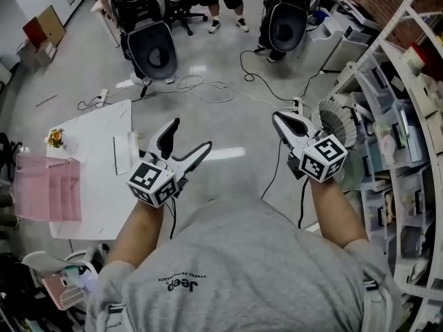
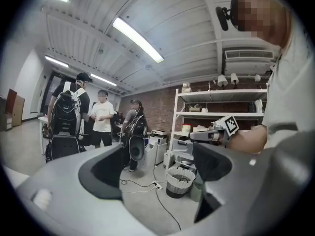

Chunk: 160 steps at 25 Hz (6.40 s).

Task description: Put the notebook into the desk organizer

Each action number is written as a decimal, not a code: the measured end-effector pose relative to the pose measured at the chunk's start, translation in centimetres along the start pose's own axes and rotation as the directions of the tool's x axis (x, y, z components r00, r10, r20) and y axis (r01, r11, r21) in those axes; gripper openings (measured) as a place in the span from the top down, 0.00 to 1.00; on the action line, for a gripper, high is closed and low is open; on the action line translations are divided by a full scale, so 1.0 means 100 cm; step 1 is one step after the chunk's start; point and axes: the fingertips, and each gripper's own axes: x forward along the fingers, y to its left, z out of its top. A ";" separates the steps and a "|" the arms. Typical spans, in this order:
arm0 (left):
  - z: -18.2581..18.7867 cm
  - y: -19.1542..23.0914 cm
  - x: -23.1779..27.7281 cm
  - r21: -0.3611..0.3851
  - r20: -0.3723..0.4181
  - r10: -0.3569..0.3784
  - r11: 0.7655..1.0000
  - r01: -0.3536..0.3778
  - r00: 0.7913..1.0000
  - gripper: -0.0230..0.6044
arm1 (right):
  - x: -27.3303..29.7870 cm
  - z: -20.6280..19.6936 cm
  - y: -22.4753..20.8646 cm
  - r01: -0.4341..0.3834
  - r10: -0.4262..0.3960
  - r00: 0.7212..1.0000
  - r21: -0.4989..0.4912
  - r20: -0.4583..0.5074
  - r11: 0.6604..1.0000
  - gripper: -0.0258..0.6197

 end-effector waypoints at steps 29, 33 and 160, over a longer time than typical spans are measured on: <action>-0.075 0.260 0.127 -0.046 -0.215 0.595 0.786 -0.616 0.775 0.21 | 0.345 0.008 -0.200 -0.498 0.495 0.860 0.005 -0.127 0.867 0.95; -0.116 0.281 0.069 -0.037 -0.290 0.694 0.680 -0.732 0.659 0.21 | 0.387 -0.007 -0.155 -0.593 0.585 0.794 0.005 -0.166 0.805 0.95; -0.199 0.381 -0.660 -0.962 0.029 0.993 -0.003 -0.272 -0.114 0.86 | 0.528 -0.155 0.541 -0.986 0.860 0.155 -0.025 -0.487 0.163 0.95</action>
